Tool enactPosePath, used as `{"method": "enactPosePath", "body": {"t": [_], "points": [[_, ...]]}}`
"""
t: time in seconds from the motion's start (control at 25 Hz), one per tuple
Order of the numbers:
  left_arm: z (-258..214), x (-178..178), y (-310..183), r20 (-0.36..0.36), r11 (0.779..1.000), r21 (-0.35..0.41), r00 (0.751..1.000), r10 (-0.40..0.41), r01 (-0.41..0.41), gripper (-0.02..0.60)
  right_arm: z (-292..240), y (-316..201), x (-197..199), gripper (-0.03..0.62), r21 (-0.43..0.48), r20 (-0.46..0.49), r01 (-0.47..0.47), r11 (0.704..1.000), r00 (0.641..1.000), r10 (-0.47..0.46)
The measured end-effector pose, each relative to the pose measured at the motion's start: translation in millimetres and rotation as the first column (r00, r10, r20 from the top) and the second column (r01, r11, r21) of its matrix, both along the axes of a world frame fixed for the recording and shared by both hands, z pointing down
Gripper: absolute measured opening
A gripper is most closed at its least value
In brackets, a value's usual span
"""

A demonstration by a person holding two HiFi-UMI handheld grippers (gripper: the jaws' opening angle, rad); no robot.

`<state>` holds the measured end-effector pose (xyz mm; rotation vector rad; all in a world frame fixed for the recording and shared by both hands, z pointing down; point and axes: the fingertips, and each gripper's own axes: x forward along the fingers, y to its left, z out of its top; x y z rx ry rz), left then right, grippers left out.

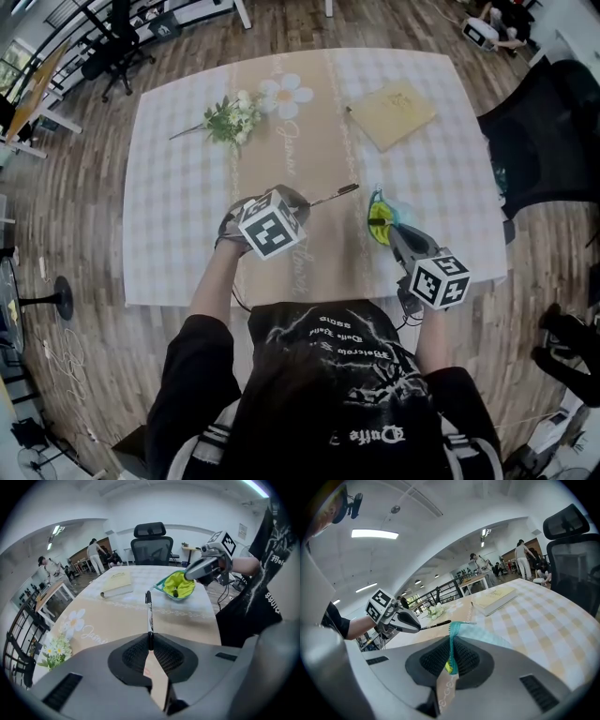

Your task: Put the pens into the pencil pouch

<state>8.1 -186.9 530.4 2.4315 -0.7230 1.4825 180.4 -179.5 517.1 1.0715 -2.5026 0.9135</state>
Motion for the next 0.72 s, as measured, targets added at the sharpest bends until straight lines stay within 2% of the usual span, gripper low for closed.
{"method": "enactPosePath", "body": {"t": [0.2,0.4,0.72], "points": [[0.9,15.2,24.7,0.027,0.995,-0.031,0.995,0.095,-0.094,0.051,-1.1,1.1,1.6,0.031,0.011,-0.005,-0.005,1.000,1.000,0.005],[0.7,32.0,45.1,0.018,0.983,-0.090,0.986,0.163,-0.161,0.051,-2.7,2.3,1.6,0.031,0.019,-0.017,0.003,1.000,1.000,-0.003],[-3.9,54.0,58.7,0.044,0.961,-0.091,0.963,0.265,-0.260,0.051,0.0,8.0,-1.3,0.031,0.028,-0.033,0.016,0.999,0.999,-0.016]]}}
